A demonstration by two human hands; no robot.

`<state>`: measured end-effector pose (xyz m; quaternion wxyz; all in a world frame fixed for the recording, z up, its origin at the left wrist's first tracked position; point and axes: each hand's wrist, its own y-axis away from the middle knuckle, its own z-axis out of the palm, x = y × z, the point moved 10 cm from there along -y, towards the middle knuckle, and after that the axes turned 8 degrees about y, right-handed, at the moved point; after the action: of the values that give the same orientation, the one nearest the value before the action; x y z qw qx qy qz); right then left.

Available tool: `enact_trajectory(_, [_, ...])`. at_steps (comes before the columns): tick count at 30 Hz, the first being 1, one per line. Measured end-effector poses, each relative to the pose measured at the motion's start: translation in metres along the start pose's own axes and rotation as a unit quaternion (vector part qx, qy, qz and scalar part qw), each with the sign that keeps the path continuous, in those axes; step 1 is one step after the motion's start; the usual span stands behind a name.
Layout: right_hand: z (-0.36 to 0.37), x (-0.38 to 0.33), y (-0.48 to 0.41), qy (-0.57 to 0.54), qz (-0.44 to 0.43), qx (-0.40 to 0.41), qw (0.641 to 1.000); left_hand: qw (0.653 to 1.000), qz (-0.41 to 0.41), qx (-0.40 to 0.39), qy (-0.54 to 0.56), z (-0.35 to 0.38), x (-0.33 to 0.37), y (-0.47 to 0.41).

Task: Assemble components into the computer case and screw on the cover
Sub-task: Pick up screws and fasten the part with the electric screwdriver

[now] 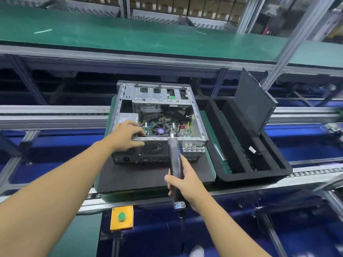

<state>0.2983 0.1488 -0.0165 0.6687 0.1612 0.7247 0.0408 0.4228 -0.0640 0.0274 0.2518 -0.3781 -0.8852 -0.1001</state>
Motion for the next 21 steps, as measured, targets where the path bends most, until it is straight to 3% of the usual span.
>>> enact_trajectory(3, [0.005, -0.001, 0.000, 0.006, -0.011, -0.006, 1.000, 0.998, 0.001, 0.015, 0.061, -0.005, 0.002, 0.005])
enact_trajectory(13, [0.021, 0.002, 0.001, 0.015, -0.020, -0.013, 1.000, 1.000, -0.015, 0.004, 0.023, -0.005, 0.001, 0.001])
enact_trajectory(21, [0.045, 0.015, 0.002, 0.049, 0.013, -0.063, 0.997, 0.999, -0.030, 0.008, 0.031, -0.001, -0.007, -0.001])
